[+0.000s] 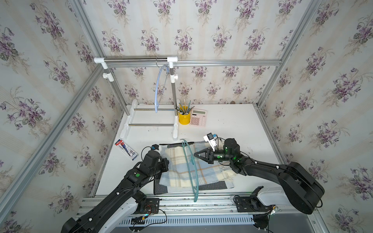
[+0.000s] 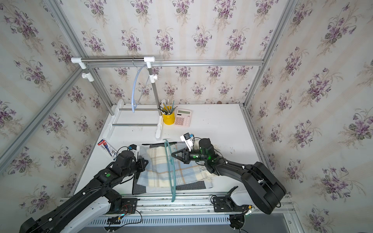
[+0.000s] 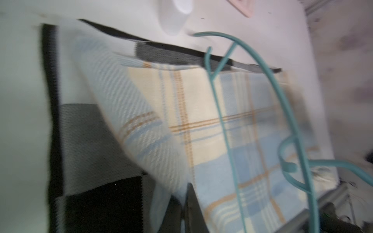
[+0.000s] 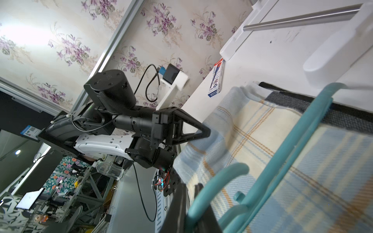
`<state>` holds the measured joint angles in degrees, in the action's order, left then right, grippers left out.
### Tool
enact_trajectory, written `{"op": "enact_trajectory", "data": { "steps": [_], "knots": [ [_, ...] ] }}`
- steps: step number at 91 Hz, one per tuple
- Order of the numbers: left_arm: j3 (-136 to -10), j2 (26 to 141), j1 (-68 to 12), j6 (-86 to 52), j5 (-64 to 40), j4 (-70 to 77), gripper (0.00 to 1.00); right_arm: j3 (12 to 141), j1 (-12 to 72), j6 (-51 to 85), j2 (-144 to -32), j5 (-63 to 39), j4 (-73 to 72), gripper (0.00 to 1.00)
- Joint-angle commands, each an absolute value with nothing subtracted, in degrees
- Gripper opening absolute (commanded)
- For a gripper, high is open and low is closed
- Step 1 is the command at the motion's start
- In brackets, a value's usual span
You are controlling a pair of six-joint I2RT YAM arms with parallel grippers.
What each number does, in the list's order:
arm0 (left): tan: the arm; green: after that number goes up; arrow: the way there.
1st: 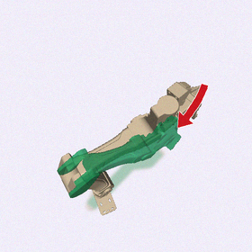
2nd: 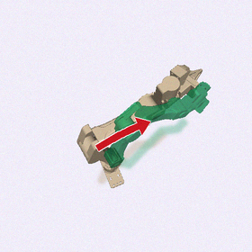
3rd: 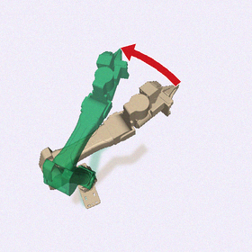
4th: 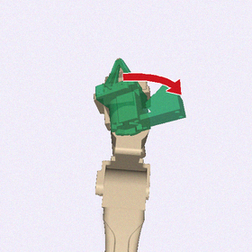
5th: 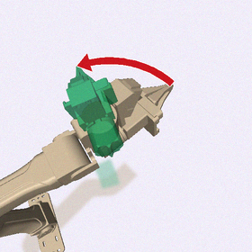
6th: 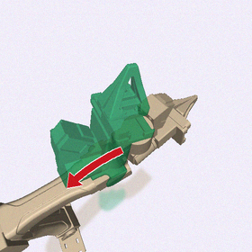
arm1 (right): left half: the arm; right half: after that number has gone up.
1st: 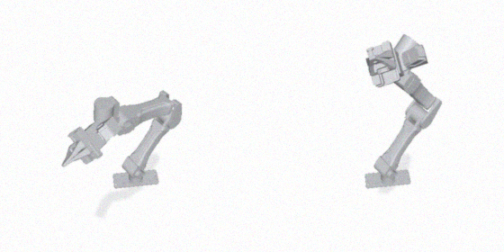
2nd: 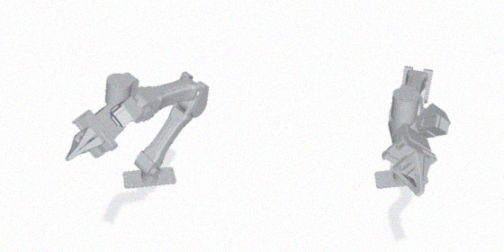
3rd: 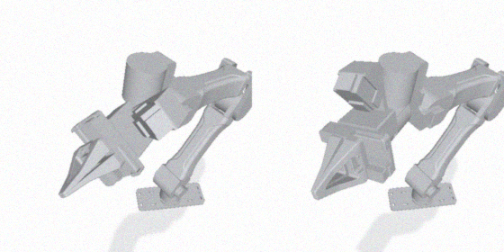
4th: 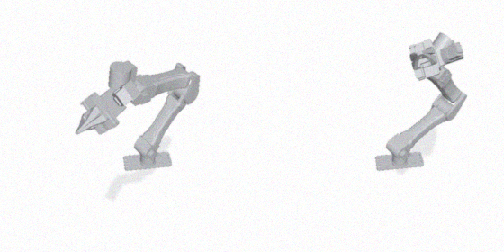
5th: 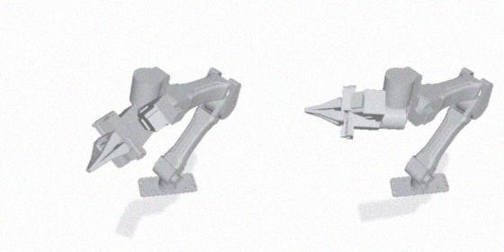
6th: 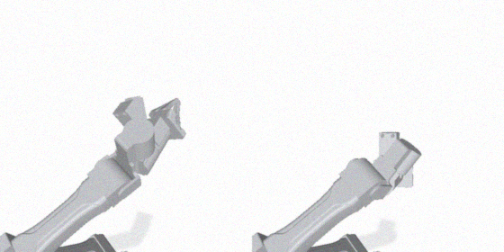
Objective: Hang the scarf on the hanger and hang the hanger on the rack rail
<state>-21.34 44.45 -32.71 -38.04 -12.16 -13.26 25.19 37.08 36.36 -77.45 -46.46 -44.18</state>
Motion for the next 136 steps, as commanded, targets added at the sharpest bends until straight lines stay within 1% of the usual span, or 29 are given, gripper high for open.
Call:
{"op": "enact_trajectory", "data": {
  "steps": [1, 7, 18, 27, 36, 43, 63, 79, 88, 97, 116, 126, 136],
  "knots": [
    [-21.2, 51.2, -35.9, -37.9, -28.8, 12.1, 0.00, 23.6, 35.0, 39.0, -77.1, -48.9, -44.8, 0.00],
    [-23.2, 59.4, -40.0, -38.2, -29.2, 19.3, 0.00, 22.8, 34.1, 39.2, -76.7, -49.1, -45.5, 0.00],
    [-29.2, 77.0, -46.6, -38.1, -25.7, 27.8, 0.00, 20.7, 33.6, 40.4, -76.7, -49.7, -49.1, 0.00],
    [-35.6, 90.4, -48.9, -38.5, -24.5, 29.0, 0.00, 19.6, 32.8, 40.5, -76.3, -49.7, -49.6, 0.00],
    [-38.5, 96.4, -50.2, -39.1, -21.1, 28.2, 0.00, 18.9, 31.7, 40.0, -75.3, -50.0, -49.1, 0.00],
    [-38.1, 97.2, -50.5, -39.0, -18.9, 27.7, 0.00, 18.4, 28.9, 39.8, -74.6, -50.4, -48.8, 0.00],
    [-34.2, 92.5, -50.5, -38.8, -16.2, 25.7, 0.00, 18.0, 27.4, 40.3, -74.4, -51.0, -49.7, 0.00],
    [-31.9, 84.1, -50.5, -38.1, -14.1, 21.1, 0.00, 16.9, 26.0, 41.5, -73.8, -51.9, -51.9, 0.00],
    [-31.5, 78.3, -50.5, -37.3, -10.1, 15.1, 0.00, 16.4, 25.5, 41.5, -72.9, -51.7, -52.0, 0.00],
    [-30.8, 75.7, -50.6, -37.2, -9.1, 12.8, 0.00, 16.3, 25.4, 41.9, -73.4, -52.1, -52.8, 0.00],
    [-29.1, 76.6, -50.5, -38.8, -10.0, 14.8, 0.00, 16.1, 25.4, 44.1, -75.5, -53.5, -56.4, 0.00],
    [-31.2, 80.5, -50.7, -38.8, -11.8, 16.2, 0.00, 16.1, 25.5, 44.0, -75.6, -53.5, -56.5, 0.00],
    [-35.7, 86.9, -51.5, -38.5, -13.8, 16.9, 0.00, 16.1, 25.4, 44.1, -76.2, -53.7, -56.8, 0.00]
  ]
}}
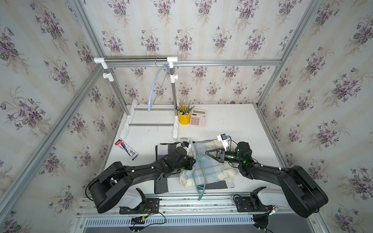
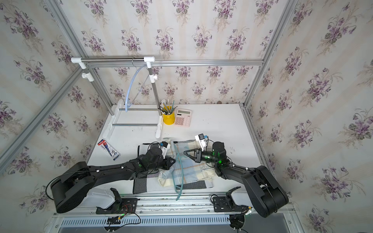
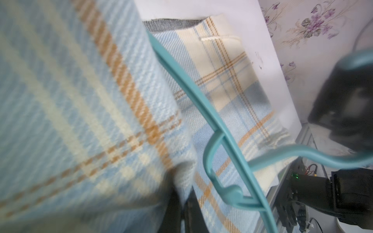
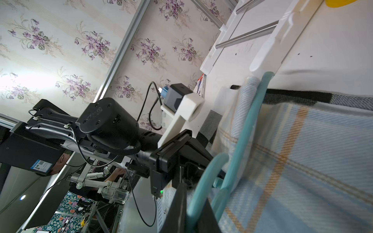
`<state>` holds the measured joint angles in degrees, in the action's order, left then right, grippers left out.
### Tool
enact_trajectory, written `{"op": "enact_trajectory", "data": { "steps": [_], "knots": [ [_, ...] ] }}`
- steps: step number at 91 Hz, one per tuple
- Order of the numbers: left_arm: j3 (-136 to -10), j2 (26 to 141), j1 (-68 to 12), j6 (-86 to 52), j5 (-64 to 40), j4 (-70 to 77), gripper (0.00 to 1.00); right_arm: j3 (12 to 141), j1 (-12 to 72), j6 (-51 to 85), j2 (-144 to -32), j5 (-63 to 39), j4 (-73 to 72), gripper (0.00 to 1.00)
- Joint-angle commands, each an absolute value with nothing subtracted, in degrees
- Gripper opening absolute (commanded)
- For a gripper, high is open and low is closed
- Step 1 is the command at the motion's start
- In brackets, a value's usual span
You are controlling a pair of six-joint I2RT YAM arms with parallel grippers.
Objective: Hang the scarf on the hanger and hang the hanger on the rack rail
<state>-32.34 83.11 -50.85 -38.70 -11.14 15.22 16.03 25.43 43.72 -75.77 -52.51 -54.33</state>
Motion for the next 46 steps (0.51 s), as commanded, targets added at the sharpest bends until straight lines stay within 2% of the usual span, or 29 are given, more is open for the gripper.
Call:
{"op": "enact_trajectory", "data": {
  "steps": [1, 12, 23, 31, 39, 46],
  "knots": [
    [-36.2, 87.5, -51.7, -38.4, -14.0, 16.8, 0.00, 16.2, 25.5, 44.1, -76.3, -53.7, -56.8, 0.00],
    [-41.9, 92.2, -53.3, -37.4, -15.0, 14.3, 0.00, 16.3, 25.4, 44.2, -77.0, -53.8, -57.0, 0.00],
    [-45.8, 92.6, -53.9, -34.3, -14.3, 8.0, 0.19, 16.3, 25.4, 44.2, -77.6, -53.6, -57.2, 0.00],
    [-49.6, 89.9, -53.8, -29.0, -11.5, -3.3, 0.29, 16.5, 25.4, 44.2, -78.2, -53.7, -57.3, 0.00],
    [-51.1, 85.9, -53.7, -25.9, -10.5, -9.8, 0.45, 16.8, 25.4, 44.3, -78.6, -53.9, -57.2, 0.00],
    [-51.8, 82.8, -53.6, -24.7, -12.1, -11.8, 0.52, 16.8, 25.4, 44.2, -78.4, -53.9, -56.9, 0.00]
  ]
}}
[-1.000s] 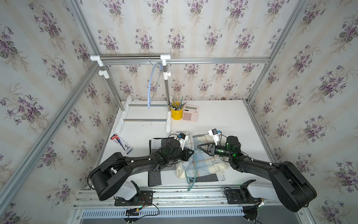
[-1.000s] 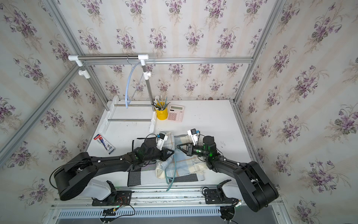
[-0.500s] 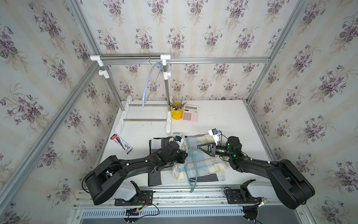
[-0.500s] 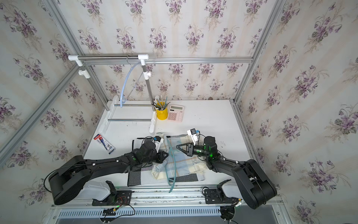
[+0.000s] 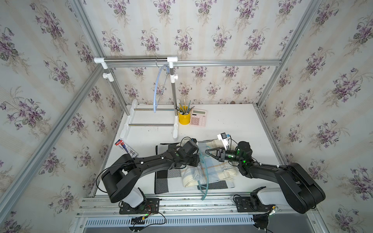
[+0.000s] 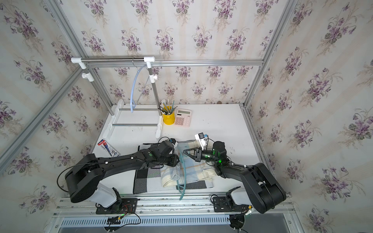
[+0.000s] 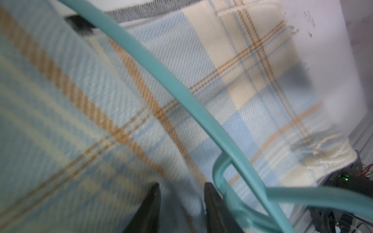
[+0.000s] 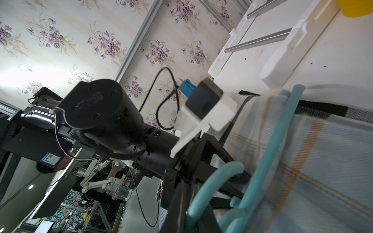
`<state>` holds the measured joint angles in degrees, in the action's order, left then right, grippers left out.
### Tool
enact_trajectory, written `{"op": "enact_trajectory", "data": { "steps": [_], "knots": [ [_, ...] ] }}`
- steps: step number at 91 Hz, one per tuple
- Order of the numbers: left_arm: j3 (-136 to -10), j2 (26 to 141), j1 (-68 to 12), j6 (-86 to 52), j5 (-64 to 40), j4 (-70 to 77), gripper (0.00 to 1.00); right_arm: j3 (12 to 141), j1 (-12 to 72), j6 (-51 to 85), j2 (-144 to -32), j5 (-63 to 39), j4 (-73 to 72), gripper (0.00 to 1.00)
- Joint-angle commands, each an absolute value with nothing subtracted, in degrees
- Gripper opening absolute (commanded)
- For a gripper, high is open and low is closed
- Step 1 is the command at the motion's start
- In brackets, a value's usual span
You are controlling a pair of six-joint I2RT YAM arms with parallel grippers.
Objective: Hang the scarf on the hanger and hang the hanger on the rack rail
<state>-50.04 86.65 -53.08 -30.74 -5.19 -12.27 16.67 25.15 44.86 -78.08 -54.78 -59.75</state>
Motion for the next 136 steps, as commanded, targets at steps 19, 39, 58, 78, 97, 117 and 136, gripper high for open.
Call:
{"op": "enact_trajectory", "data": {
  "steps": [19, 39, 58, 78, 97, 117, 136],
  "knots": [
    [-56.1, 81.5, -53.5, -20.0, -22.1, -17.1, 0.55, 16.8, 25.4, 43.9, -78.3, -53.8, -56.5, 0.00],
    [-45.0, 67.4, -53.4, -27.7, -9.5, -18.1, 0.49, 16.1, 25.4, 46.9, -78.8, -54.3, -60.7, 0.00],
    [-30.9, 62.7, -52.2, -33.6, -9.6, -6.3, 0.43, 14.6, 26.4, 58.9, -83.2, -53.3, -77.8, 0.00],
    [-27.7, 74.7, -52.3, -33.8, -22.8, 16.4, 0.31, 18.5, 29.3, 57.9, -83.3, -51.2, -71.0, 0.00],
    [-30.1, 82.8, -52.3, -33.1, -21.1, 13.9, 0.26, 24.8, 35.2, 44.8, -79.0, -46.0, -48.9, 0.00],
    [-27.8, 66.9, -52.3, -34.5, -7.3, -0.1, 0.54, 26.8, 36.4, 41.1, -77.7, -42.8, -41.5, 0.00],
    [-27.1, 58.8, -51.7, -33.5, -4.6, -3.5, 0.63, 27.7, 37.0, 40.5, -77.7, -41.6, -40.0, 0.00]
  ]
}}
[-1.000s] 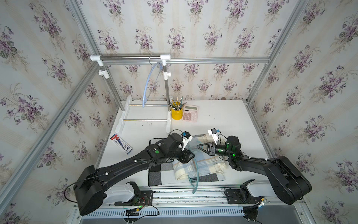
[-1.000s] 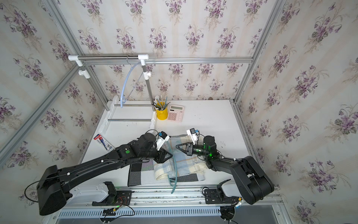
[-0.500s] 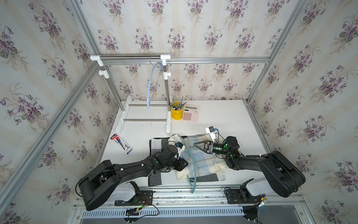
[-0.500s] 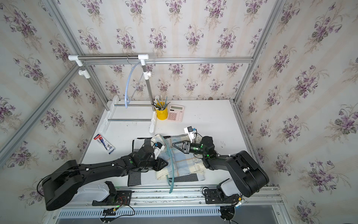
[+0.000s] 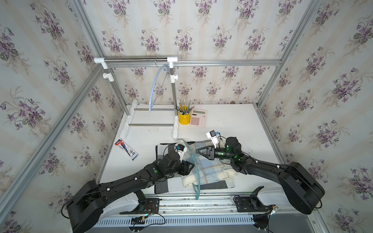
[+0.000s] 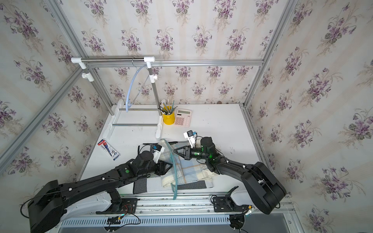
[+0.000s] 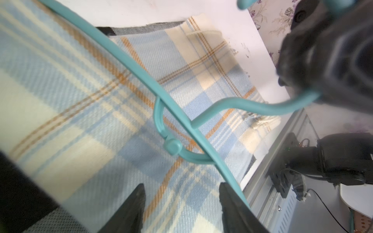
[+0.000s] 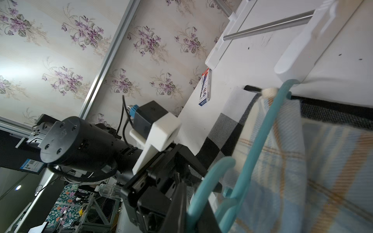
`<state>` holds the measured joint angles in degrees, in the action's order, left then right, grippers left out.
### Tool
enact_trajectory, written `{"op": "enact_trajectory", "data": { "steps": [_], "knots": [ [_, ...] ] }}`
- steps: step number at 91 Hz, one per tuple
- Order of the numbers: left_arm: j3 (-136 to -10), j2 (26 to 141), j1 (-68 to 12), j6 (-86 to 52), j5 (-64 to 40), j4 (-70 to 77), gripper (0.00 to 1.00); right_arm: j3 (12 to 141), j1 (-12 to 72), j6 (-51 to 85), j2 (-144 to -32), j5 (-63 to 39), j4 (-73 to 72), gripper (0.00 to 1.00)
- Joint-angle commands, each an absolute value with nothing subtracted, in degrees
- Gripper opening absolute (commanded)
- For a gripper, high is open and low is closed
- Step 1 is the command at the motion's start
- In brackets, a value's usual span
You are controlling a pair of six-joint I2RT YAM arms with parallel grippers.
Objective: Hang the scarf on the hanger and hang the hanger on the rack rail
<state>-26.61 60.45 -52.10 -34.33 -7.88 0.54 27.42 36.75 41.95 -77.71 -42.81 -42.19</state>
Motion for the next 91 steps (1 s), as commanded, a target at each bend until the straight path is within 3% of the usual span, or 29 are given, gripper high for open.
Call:
{"op": "enact_trajectory", "data": {
  "steps": [1, 21, 39, 48, 52, 55, 91],
  "knots": [
    [-27.3, 58.8, -51.7, -33.6, -4.5, -3.9, 0.63, 27.7, 37.0, 40.5, -77.7, -41.5, -40.0, 0.00],
    [-29.4, 54.2, -51.5, -37.0, -0.5, -14.4, 0.63, 29.2, 37.9, 40.1, -78.2, -41.0, -37.9, 0.00],
    [-21.7, 42.3, -51.6, -32.3, -10.9, -2.5, 0.68, 33.8, 43.1, 38.3, -78.8, -39.7, -33.8, 0.00],
    [-20.0, 39.3, -51.6, -32.3, -11.5, -2.8, 0.68, 36.8, 45.4, 39.6, -79.3, -37.9, -30.3, 0.23],
    [-19.5, 38.5, -51.6, -32.2, -12.2, -2.8, 0.69, 38.1, 46.5, 40.2, -79.6, -36.1, -28.1, 0.38],
    [-19.1, 38.0, -51.6, -32.4, -12.7, -2.4, 0.69, 39.0, 47.3, 40.9, -79.8, -34.6, -26.6, 0.42],
    [-16.9, 46.4, -51.6, -36.5, -14.4, 7.1, 0.73, 43.1, 55.9, 48.4, -83.7, -27.2, -26.9, 0.48]
  ]
}}
